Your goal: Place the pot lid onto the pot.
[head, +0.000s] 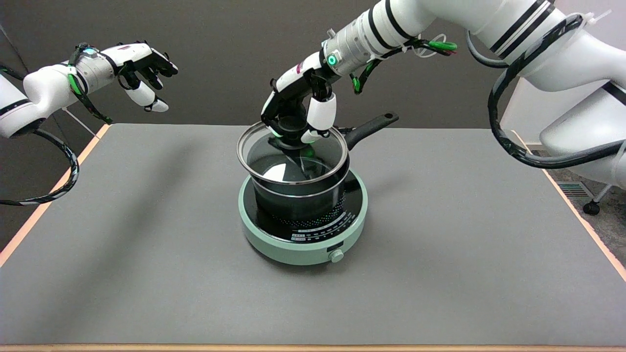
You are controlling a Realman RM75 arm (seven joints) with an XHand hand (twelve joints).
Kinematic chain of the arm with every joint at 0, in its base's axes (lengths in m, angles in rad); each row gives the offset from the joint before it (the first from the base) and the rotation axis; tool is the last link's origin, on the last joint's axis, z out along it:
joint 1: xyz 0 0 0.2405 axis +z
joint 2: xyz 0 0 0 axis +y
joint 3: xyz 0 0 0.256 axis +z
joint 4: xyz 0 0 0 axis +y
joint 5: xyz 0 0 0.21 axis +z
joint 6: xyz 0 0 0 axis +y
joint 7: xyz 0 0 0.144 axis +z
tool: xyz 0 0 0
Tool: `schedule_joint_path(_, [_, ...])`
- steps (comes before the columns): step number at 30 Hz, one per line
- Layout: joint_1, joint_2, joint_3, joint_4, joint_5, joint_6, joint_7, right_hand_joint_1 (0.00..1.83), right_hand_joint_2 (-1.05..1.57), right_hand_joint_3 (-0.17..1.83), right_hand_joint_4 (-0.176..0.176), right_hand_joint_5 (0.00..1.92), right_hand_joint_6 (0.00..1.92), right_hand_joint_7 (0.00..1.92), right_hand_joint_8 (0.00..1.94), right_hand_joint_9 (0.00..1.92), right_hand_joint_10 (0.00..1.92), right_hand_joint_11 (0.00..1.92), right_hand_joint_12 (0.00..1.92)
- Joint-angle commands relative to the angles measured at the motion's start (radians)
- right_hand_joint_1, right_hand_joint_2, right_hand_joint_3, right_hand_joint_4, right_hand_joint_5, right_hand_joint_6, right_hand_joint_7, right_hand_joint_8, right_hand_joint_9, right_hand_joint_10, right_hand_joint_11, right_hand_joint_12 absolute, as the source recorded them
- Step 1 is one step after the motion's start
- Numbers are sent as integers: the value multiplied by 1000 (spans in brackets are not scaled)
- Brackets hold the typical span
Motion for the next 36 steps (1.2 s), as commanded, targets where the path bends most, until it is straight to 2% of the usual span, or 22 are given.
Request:
schedule_joint_path(1, [-40, -3, 0, -16, -38, -7, -1, 1277, 1013, 739, 125, 369, 1527, 596, 1845, 396, 1921, -1, 1921])
schedule_joint_path(36, [-55, 0, 3, 15, -86, 12, 1, 1274, 1025, 728, 126, 365, 1510, 586, 1854, 353, 1921, -1, 1921])
